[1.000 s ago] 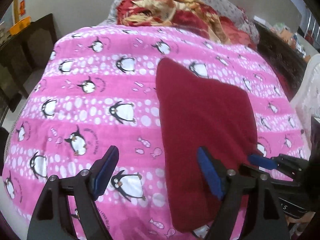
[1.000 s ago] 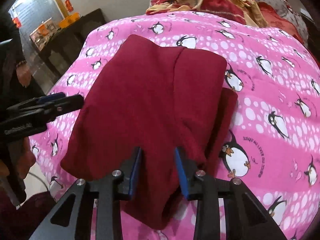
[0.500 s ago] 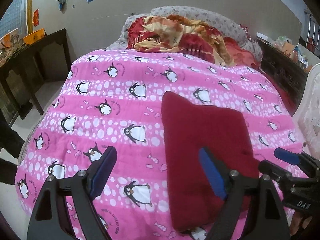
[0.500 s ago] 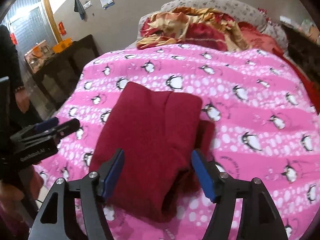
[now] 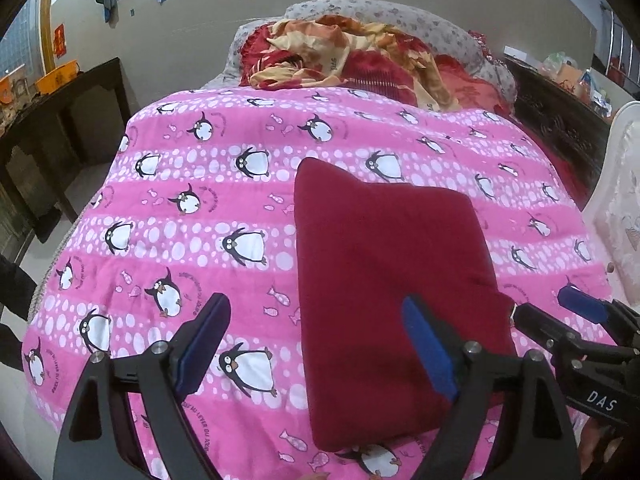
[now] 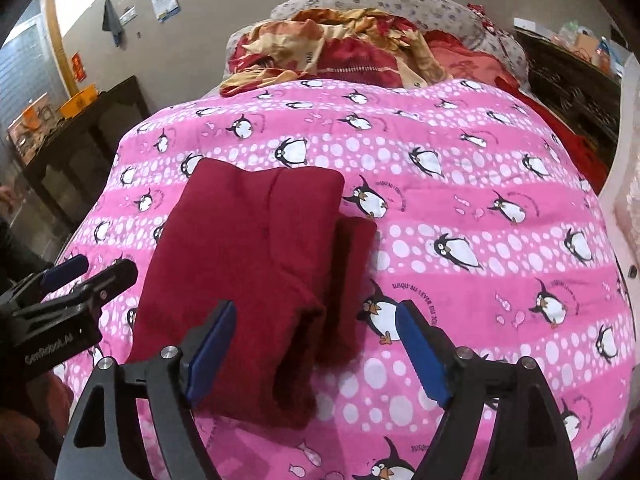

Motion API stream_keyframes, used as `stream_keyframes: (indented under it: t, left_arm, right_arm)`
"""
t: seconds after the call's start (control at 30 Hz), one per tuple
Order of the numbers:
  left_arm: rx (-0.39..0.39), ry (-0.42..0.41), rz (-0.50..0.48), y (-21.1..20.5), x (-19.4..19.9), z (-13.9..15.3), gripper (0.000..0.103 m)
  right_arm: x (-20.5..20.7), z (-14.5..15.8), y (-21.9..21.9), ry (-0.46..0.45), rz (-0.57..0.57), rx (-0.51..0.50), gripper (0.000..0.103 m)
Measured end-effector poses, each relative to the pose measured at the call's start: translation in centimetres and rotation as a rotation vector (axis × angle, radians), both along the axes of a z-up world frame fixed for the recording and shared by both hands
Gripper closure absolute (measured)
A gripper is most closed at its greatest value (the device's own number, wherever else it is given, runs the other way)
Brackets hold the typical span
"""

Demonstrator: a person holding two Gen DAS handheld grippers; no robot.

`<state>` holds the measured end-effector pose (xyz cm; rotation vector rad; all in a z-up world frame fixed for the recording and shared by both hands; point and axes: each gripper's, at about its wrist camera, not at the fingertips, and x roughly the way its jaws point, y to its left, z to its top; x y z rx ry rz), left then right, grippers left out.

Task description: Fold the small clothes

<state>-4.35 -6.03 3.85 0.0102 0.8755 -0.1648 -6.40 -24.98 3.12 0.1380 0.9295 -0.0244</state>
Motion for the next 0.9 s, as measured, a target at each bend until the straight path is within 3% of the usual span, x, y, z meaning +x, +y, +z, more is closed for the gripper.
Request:
stream_keyframes:
  t: [0.9]
  left_arm:
    - [0.007,-0.01,0.025,0.9,0.0,-0.1,0.016]
  right_arm:
    - [1.2,-0.8,1.3,0.035,0.017,-0.019,0.014]
